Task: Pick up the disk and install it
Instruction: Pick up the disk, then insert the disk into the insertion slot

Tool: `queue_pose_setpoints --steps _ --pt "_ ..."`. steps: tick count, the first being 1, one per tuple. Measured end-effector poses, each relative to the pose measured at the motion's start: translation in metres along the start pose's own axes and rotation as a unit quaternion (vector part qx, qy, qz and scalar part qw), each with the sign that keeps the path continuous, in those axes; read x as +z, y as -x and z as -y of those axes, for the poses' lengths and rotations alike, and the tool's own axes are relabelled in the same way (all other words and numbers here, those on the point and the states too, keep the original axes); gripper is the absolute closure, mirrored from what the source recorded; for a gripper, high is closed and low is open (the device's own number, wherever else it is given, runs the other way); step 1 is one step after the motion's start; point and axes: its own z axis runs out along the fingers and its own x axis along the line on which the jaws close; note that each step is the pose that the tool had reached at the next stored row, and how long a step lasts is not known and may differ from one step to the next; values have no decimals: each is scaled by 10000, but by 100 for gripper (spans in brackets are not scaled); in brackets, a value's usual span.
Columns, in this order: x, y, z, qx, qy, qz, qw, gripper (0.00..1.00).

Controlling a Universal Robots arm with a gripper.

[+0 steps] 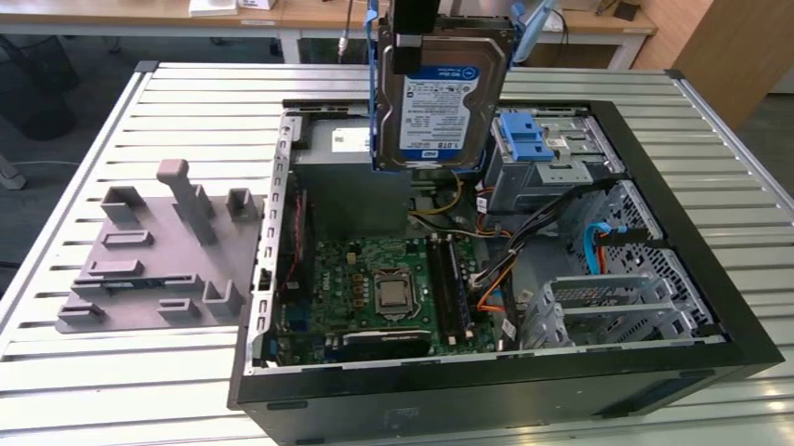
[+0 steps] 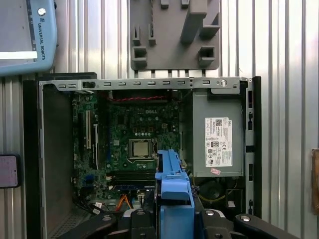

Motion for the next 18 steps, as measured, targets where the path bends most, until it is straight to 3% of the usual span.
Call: queue_pose_setpoints --steps 18 --pt "1 -1 3 -1 0 1 10000 64"
